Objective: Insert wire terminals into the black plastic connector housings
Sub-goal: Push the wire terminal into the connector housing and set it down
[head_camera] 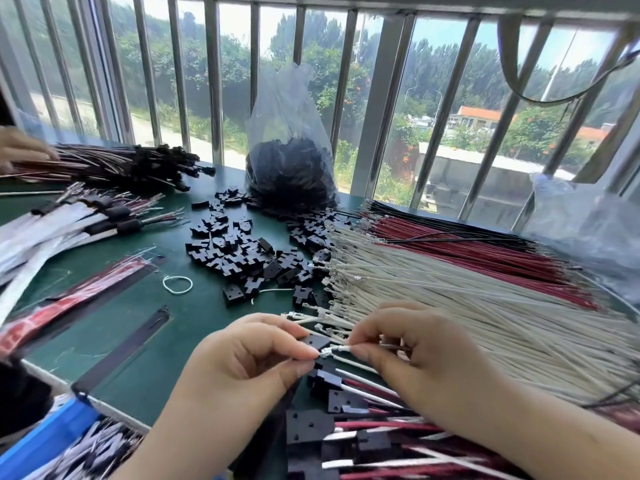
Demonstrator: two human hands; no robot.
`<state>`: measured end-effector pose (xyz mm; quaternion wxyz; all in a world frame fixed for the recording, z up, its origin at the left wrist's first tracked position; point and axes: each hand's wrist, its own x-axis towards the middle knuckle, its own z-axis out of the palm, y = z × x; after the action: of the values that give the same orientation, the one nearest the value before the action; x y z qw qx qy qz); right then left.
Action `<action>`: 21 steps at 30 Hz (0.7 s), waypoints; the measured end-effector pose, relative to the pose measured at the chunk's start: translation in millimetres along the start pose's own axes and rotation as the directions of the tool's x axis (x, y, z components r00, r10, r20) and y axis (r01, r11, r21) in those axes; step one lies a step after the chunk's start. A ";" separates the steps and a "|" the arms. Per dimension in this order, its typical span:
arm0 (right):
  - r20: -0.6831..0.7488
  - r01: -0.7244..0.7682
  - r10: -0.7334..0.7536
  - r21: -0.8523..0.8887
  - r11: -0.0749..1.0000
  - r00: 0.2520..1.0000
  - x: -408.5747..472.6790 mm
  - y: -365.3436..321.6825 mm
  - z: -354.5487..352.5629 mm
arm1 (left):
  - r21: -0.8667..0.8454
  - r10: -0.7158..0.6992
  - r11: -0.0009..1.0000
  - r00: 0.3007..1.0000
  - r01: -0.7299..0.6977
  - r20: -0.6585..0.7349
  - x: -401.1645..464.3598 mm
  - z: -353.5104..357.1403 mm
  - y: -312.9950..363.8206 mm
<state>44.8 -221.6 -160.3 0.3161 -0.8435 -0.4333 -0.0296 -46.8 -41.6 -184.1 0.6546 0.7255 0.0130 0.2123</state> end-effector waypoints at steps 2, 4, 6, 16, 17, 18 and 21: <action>0.033 0.004 -0.004 -0.010 1.000 0.999 0.2 2.4 0.9 | 0.011 -0.012 1.000 1.000 0.012 0.004 1.0 -0.6 -2.9; 0.058 0.012 -0.011 -0.013 1.000 0.998 0.4 4.3 1.8 | -0.021 -0.050 0.998 0.998 0.051 0.041 1.8 0.0 -1.8; 0.065 0.015 -0.014 -0.008 1.000 0.998 0.8 5.4 1.8 | -0.013 -0.070 0.997 0.996 0.071 0.061 2.6 0.5 -2.7; 0.103 0.008 -0.001 -0.069 0.998 0.995 0.4 1.3 -1.3 | 0.060 -0.141 0.989 0.987 0.137 0.081 3.0 1.0 -9.2; 0.092 0.008 -0.001 -0.073 0.997 0.996 -0.3 -0.4 -1.1 | 0.067 -0.148 0.987 0.985 0.143 0.085 3.4 0.9 -9.6; 0.082 -0.001 0.006 -0.065 0.998 0.997 -0.7 -2.5 -1.3 | 0.065 -0.149 0.988 0.985 0.143 0.089 3.9 1.0 -10.0; 0.078 -0.036 0.038 -0.017 0.999 0.996 0.1 -6.4 0.5 | 0.041 -0.124 0.992 0.986 0.120 0.110 4.1 2.5 -7.3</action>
<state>40.0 -218.5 -157.3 0.2927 -0.8543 -0.4294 0.0057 -40.4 -41.7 -190.0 0.6536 0.7452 0.0241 0.1303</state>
